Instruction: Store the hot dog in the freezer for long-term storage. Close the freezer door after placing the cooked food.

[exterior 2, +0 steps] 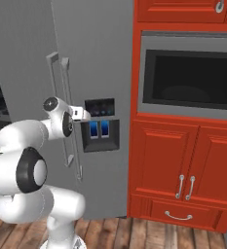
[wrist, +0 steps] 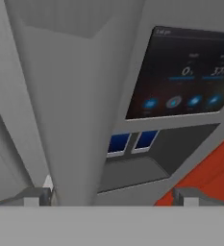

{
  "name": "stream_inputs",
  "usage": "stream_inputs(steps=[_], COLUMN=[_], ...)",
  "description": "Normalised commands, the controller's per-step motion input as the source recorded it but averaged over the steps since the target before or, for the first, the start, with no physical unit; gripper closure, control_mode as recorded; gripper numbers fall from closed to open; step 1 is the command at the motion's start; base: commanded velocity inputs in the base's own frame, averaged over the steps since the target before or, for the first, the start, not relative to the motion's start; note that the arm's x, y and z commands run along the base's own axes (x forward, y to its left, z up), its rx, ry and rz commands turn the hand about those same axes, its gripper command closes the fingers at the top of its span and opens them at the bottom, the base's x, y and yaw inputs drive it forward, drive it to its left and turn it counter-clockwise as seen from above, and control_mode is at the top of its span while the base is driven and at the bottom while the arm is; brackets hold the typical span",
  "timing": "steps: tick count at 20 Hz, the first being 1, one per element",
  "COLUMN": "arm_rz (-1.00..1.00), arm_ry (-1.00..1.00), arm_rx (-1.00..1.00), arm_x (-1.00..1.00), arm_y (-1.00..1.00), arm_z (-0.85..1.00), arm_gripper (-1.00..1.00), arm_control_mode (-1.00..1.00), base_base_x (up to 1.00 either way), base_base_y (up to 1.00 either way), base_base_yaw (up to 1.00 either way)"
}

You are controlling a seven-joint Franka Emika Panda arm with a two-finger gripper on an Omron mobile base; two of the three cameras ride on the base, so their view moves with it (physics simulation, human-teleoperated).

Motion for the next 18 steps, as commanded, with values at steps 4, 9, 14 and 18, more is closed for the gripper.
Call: stream_inputs(steps=[4, 9, 14, 18], arm_rz=[0.0, 0.0, 0.0, 0.0], arm_ry=[0.14, 0.01, -0.04, -0.05], arm_rx=[0.08, 0.09, 0.01, 0.0], arm_x=[0.22, 0.32, 0.43, 0.44], arm_y=[-0.06, -0.2, -0.06, -0.04], arm_z=[0.0, 0.0, 0.0, 0.0], arm_gripper=[-1.0, -1.0, -1.0, -1.0], arm_control_mode=[-1.0, -1.0, -1.0, -1.0], base_base_x=[0.0, 0.0, 0.0, 0.0], base_base_y=[0.0, 0.0, 0.0, 0.0], base_base_yaw=[0.0, 0.0, 0.0, 0.0])
